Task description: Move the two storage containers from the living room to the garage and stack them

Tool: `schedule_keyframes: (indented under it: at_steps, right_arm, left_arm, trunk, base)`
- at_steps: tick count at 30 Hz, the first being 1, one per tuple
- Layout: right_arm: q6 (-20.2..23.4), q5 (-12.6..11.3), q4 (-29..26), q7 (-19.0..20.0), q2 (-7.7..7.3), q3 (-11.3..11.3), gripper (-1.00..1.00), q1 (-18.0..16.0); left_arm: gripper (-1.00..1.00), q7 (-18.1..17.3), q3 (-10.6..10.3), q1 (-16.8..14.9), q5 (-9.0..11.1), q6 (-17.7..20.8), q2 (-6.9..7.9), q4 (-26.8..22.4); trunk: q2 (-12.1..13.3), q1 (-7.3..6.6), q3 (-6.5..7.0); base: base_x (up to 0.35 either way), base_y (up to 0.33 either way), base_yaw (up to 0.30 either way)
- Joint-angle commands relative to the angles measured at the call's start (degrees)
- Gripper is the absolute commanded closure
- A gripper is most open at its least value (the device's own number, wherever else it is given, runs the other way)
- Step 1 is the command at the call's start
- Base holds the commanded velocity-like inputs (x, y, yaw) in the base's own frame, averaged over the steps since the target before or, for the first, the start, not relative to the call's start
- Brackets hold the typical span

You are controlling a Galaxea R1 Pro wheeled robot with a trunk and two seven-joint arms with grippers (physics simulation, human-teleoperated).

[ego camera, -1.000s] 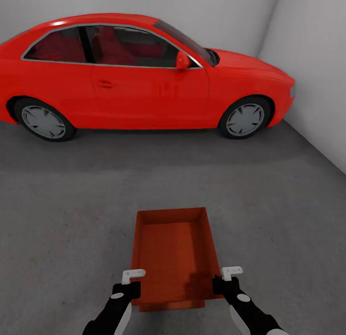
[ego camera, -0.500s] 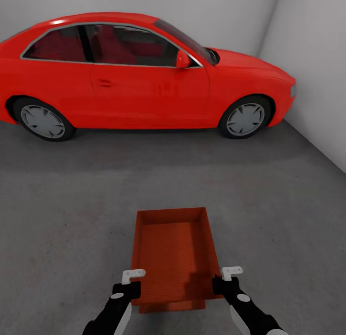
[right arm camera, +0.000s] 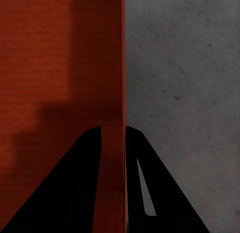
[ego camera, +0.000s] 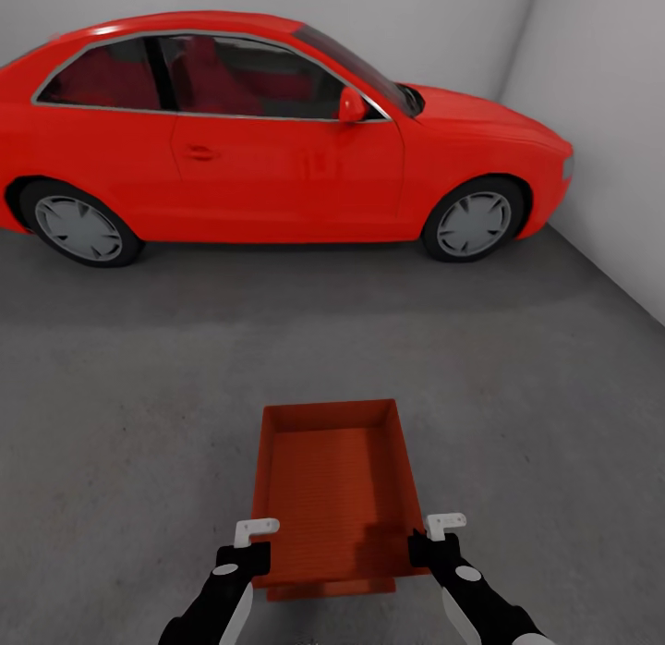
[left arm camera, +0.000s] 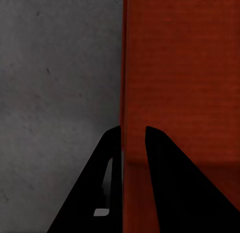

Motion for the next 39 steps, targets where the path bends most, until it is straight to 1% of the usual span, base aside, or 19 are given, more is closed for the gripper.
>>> schedule_keyframes:
  at_steps: [1,6,25,30,33,39]
  right_arm:
    - [-0.21,-0.98,0.19,0.43,-0.24,1.01,1.0,-0.04]
    - [-0.21,-0.98,0.19,0.43,-0.24,1.01,1.0,-0.04]
    - [-0.21,-0.98,0.19,0.43,-0.24,1.0,1.0,-0.03]
    - [-0.21,-0.98,0.19,0.43,-0.24,1.01,1.0,-0.04]
    - [-0.21,-0.98,0.19,0.43,-0.24,1.01,1.0,-0.04]
    - [-0.21,-0.98,0.19,0.43,-0.24,1.01,1.0,-0.03]
  left_arm:
    - [1.0,0.02,0.07,-0.03,-0.5,0.35,-0.06,-0.87]
    - [1.0,0.03,0.07,-0.03,-0.5,0.35,-0.06,-0.85]
    - [1.0,0.1,0.07,-0.03,-0.5,0.35,-0.06,-0.87]
    - [1.0,0.1,0.07,-0.03,-0.5,0.35,-0.06,-0.86]
    - [1.0,0.07,0.07,-0.03,-0.5,0.35,-0.06,-0.87]
    - [1.0,0.11,0.07,-0.03,-0.5,0.35,-0.06,-0.87]
  trunk:
    - [-0.48,0.23,-0.34]
    - [-2.48,1.33,-1.48]
    - [-10.1,5.5,-4.94]
    - [-12.11,6.6,-6.13]
    - [-12.11,6.6,-6.4]
    - [-14.51,7.92,-7.8]
  base:
    - [0.0,0.0,0.0]
    - [0.0,0.0,0.0]
    - [0.0,0.0,0.0]
    - [0.0,0.0,0.0]
    - [0.0,0.0,0.0]
    - [0.0,0.0,0.0]
